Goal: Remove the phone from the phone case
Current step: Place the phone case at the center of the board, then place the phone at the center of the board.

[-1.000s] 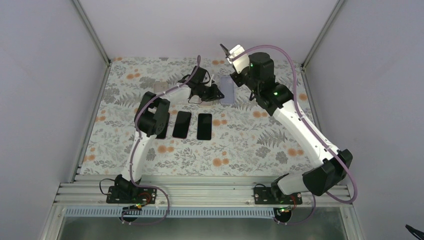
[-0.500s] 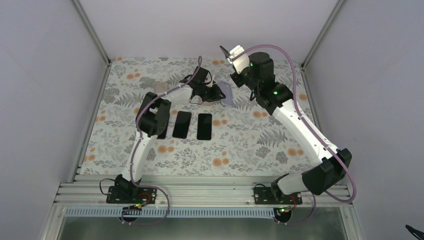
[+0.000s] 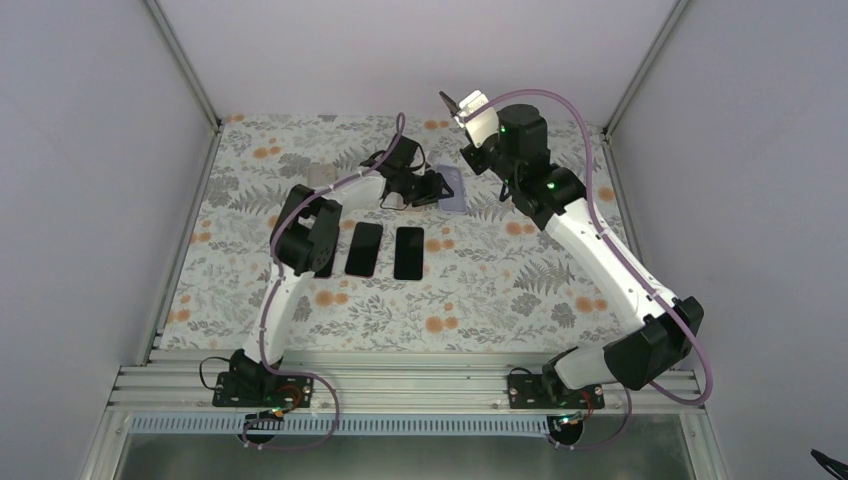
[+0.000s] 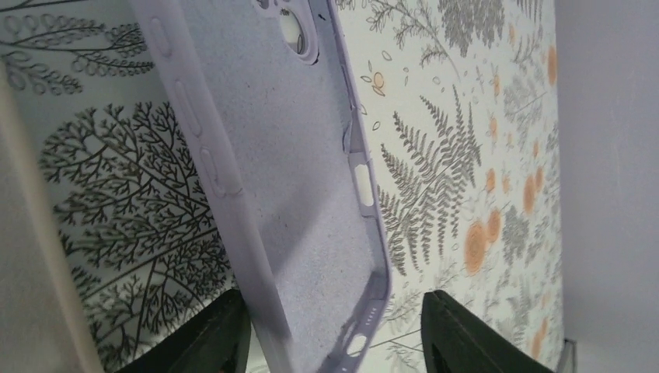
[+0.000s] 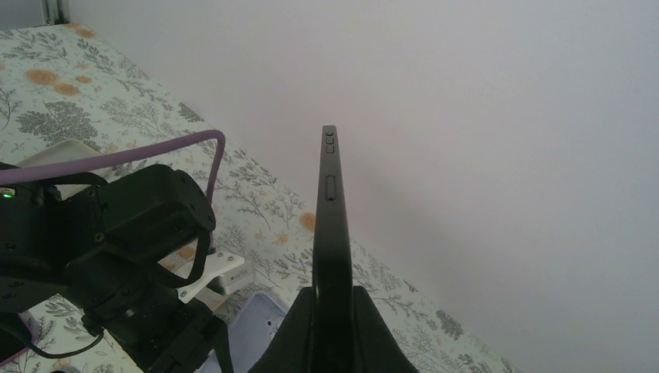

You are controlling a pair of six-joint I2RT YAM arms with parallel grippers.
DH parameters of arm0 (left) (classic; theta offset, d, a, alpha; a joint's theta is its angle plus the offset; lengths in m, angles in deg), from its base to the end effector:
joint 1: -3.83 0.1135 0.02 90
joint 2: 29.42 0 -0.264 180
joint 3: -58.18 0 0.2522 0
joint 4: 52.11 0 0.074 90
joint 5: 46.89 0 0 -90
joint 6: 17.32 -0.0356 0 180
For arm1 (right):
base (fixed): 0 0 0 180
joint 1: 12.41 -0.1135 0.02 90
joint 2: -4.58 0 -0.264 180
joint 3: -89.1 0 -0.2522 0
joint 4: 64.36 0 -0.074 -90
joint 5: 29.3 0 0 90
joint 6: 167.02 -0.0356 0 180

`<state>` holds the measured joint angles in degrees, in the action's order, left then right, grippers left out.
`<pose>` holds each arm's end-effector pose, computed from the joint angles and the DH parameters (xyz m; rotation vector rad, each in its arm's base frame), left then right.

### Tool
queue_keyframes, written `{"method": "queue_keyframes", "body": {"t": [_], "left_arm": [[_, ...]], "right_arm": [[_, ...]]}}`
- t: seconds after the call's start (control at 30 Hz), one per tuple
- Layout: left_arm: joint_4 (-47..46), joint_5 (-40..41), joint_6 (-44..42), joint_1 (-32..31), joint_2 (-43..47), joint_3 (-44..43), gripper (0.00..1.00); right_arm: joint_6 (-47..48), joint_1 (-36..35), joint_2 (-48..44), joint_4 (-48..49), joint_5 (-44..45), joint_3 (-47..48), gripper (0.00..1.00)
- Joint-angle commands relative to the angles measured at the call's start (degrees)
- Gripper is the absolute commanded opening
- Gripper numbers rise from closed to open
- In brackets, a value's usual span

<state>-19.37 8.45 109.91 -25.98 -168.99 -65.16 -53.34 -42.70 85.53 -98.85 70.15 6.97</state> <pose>0.4506 -0.2815 0.1363 0.1350 2.6196 -1.2161 0.2825 0.1583 0.4147 -0.7478 1.7181 -0.0754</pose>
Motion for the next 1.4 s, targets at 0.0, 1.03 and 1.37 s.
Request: {"method": "queue_keyframes", "body": {"t": [0.0, 1.03, 1.37], "left_arm": [[-0.59, 1.59, -0.31, -0.26, 5.66, 0.83, 0.60], [-11.28, -7.56, 0.25, 12.67, 45.33, 22.66, 0.77], [-28.04, -14.18, 11.51, 13.07, 50.47, 31.78, 0.85]], "right_arm": [[-1.30, 0.51, -1.44, 3.40, -0.73, 1.54, 0.04], [14.52, -0.84, -7.34, 13.79, 4.85, -4.70, 0.04], [30.99, -6.61, -6.09, 32.92, 17.01, -14.28, 0.04]]}}
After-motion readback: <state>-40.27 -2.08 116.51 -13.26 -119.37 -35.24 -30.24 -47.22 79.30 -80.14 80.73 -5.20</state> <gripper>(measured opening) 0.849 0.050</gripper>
